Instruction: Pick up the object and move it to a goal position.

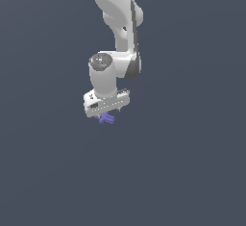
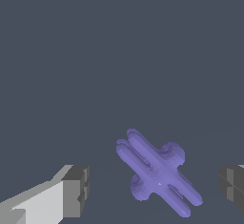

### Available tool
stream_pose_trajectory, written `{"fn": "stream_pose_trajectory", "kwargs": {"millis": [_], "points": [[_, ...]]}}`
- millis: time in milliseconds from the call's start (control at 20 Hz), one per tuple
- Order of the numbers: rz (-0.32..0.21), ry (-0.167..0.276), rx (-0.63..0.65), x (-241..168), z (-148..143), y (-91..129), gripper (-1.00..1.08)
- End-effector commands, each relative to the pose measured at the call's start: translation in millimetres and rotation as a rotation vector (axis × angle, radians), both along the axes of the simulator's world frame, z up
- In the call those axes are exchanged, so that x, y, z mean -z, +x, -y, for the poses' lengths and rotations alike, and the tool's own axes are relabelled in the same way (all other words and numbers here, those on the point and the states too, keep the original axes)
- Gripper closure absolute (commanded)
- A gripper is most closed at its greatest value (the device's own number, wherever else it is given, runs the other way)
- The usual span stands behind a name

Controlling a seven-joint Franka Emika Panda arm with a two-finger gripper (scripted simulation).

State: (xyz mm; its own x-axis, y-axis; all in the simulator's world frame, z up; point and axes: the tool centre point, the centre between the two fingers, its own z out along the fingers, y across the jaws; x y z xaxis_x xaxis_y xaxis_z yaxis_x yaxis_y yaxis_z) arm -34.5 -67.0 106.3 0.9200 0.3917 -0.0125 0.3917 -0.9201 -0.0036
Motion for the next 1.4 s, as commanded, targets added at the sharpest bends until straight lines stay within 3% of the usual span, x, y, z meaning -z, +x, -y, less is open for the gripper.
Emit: {"fn": "stream_pose_trajectory", "kwargs": {"millis": [0,650,1350], "points": [[0.002,0.000,-0.058,7,7,-4,-0.92],[0.011,0.003,-0.287,32,32,-23,-0.92],[0.012,0.004,-0.331,42,37,-28,-0.92]]}}
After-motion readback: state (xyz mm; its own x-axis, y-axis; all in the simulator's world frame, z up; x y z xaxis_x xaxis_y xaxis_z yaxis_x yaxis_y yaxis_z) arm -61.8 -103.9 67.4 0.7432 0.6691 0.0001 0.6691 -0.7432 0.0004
